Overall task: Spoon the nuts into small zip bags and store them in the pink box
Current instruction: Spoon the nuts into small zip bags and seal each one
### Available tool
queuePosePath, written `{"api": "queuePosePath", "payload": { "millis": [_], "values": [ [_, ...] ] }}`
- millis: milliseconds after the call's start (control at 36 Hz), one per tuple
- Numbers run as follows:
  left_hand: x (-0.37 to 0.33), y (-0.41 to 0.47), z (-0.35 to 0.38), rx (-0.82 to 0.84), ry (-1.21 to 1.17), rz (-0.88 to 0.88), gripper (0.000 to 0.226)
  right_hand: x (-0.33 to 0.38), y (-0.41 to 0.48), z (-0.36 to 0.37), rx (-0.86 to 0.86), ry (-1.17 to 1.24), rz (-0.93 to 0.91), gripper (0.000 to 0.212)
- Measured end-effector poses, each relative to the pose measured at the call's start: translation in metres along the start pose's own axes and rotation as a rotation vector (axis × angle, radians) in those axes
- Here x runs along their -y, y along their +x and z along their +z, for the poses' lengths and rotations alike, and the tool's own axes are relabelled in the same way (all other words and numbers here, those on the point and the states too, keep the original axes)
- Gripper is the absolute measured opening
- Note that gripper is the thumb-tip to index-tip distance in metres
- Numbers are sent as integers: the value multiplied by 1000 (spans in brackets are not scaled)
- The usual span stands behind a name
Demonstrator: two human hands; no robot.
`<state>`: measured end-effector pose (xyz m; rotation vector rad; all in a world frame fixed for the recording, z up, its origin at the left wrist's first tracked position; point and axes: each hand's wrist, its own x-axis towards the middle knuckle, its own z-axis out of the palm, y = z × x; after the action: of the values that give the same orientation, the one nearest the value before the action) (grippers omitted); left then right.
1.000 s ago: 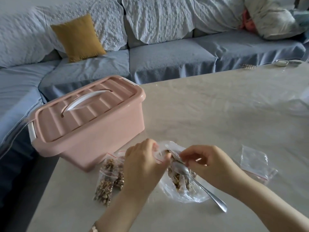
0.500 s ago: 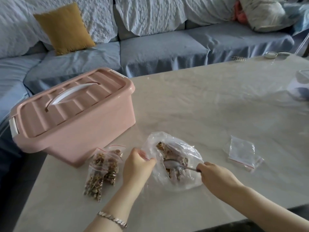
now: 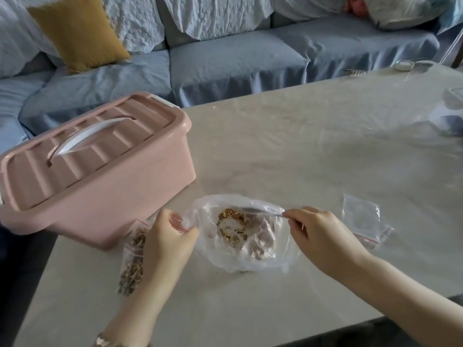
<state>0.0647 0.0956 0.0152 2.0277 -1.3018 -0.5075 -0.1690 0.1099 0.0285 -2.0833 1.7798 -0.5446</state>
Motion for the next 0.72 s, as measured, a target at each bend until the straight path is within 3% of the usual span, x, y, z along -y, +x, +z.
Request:
{"api": "queuePosePath", "payload": {
  "millis": [111, 250, 333, 528, 722],
  "values": [
    [9, 7, 5, 62, -15, -19, 21, -2, 14, 4, -32, -6, 26, 26],
    [13, 12, 26, 340, 29, -93, 13, -9, 18, -3, -60, 9, 85, 19],
    [14, 16, 36, 401, 145, -71, 11, -18, 17, -10, -55, 4, 120, 18],
    [-5, 23, 27, 246, 85, -29, 16, -42, 11, -25, -64, 23, 224, 16],
    [-44, 18, 5, 22, -79, 297, 18, -41, 8, -26, -62, 53, 237, 15]
  ]
}}
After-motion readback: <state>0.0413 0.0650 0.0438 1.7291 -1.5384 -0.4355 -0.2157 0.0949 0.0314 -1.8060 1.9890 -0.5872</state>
